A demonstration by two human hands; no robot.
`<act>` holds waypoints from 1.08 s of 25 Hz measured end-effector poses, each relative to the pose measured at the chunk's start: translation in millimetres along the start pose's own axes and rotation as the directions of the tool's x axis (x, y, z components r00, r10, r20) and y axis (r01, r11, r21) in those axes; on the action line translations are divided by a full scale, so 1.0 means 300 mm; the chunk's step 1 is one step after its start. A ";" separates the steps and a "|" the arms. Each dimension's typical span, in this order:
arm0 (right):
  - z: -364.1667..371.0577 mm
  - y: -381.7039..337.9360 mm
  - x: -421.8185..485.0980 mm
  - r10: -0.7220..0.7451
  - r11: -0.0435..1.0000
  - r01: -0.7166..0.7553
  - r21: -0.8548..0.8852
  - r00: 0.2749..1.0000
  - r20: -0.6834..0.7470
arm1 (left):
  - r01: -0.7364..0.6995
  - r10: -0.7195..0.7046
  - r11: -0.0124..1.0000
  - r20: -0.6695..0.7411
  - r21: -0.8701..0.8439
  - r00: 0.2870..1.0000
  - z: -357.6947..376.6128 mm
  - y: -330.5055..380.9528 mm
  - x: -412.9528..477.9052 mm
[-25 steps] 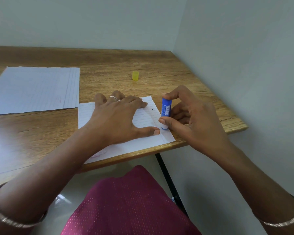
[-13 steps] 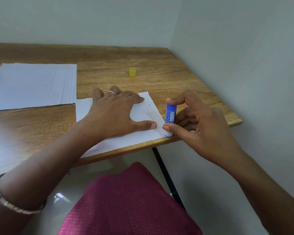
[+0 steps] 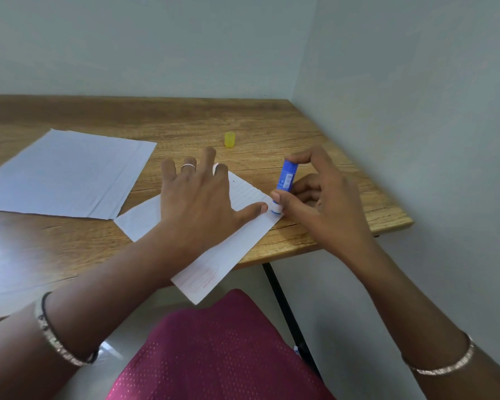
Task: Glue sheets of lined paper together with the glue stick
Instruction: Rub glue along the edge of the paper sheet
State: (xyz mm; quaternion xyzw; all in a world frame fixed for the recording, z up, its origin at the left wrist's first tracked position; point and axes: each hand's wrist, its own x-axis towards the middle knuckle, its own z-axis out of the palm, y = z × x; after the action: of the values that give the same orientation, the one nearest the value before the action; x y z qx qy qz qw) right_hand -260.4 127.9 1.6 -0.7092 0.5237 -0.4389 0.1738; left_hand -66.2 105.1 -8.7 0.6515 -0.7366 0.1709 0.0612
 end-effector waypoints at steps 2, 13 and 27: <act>0.012 0.007 -0.008 -0.051 0.998 0.053 -0.046 0.998 0.028 | 0.002 -0.002 1.000 -0.007 0.000 1.000 0.004 -0.002 -0.002; -0.008 0.061 0.049 -0.006 0.998 -0.002 -0.061 0.992 -0.123 | 0.005 -0.004 0.999 0.019 -0.052 1.000 0.012 -0.014 0.007; -0.051 0.117 0.278 0.448 0.788 -0.405 0.465 0.894 0.018 | -0.066 0.063 0.964 -0.019 -0.257 0.998 -0.004 -0.050 0.091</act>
State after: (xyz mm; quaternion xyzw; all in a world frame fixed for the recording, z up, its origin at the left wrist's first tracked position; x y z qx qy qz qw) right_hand -287.8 42.8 22.2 -0.4901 0.5596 -0.5312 0.4055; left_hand -55.6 78.4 3.5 0.6128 -0.7730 0.0792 0.1438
